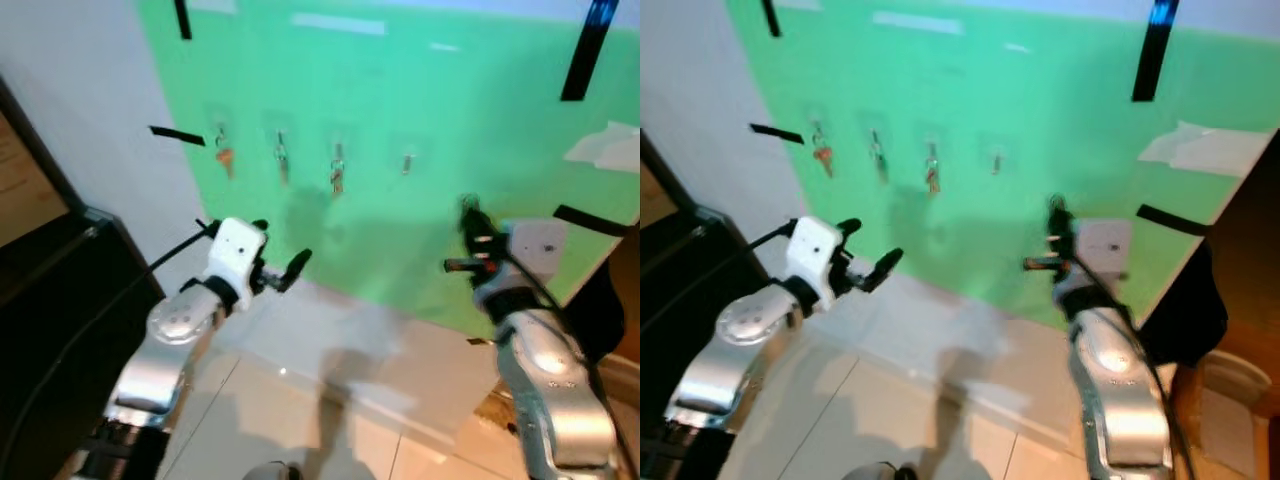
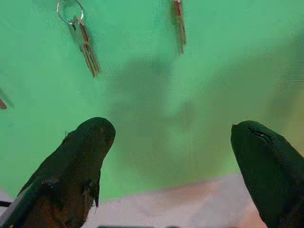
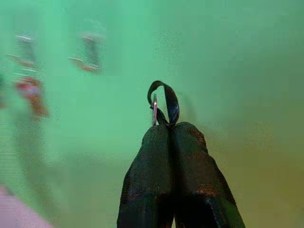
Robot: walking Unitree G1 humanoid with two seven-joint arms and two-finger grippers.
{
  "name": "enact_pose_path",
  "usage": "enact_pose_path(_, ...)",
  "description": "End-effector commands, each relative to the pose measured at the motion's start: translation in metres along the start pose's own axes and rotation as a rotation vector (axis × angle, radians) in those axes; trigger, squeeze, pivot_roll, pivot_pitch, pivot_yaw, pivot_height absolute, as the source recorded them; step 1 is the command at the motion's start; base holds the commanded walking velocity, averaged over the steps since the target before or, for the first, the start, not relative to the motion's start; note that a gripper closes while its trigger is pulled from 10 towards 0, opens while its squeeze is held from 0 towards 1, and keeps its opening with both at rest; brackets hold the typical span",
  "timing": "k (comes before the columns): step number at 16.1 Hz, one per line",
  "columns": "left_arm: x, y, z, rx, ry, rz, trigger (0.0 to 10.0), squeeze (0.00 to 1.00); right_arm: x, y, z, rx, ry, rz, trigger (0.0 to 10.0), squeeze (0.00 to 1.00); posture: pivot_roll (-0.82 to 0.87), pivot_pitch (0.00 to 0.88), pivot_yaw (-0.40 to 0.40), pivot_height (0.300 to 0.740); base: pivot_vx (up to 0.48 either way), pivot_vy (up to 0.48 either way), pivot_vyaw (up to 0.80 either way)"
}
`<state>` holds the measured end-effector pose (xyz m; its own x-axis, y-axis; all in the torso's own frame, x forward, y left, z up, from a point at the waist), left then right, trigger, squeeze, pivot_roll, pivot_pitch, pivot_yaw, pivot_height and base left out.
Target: Hang keys on a hook
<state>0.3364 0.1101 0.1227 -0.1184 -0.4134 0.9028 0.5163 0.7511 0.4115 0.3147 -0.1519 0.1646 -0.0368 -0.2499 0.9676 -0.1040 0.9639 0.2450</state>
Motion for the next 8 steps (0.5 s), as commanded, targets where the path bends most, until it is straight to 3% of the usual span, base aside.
enact_pose_path(1,0.012,-0.003,0.002,-0.048,-0.045,0.016,10.0,0.00,0.007,0.008,-0.002,0.058,-0.020,-0.010,10.0,0.00,-0.04,0.000,0.058,0.740,0.000,0.000,0.00)
enact_pose_path(7,0.024,-0.011,0.005,-0.131,-0.103,0.074,10.0,0.00,0.015,0.026,-0.008,0.159,-0.027,-0.081,10.0,0.00,-0.04,0.000,0.060,0.740,0.000,0.000,0.00)
enact_pose_path(8,0.032,-0.015,0.007,-0.176,-0.138,0.102,10.0,0.00,0.017,0.035,-0.012,0.207,-0.026,-0.103,10.0,0.00,-0.04,0.000,0.062,0.740,0.000,0.000,0.00)
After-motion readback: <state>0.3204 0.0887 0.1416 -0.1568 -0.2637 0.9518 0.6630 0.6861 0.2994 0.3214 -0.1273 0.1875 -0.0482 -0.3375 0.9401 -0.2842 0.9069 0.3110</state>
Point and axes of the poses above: a point about 5 cm out from each wrist's last joint towards the gripper, its own z axis pointing back from the gripper into the wrist, its own x axis along the axis of the wrist's last joint, y = z × x, the point moved 6 cm from there along -z, pointing out of the wrist towards the gripper, and after that the axes turned 15 degrees about -z, right-handed, at the moved point
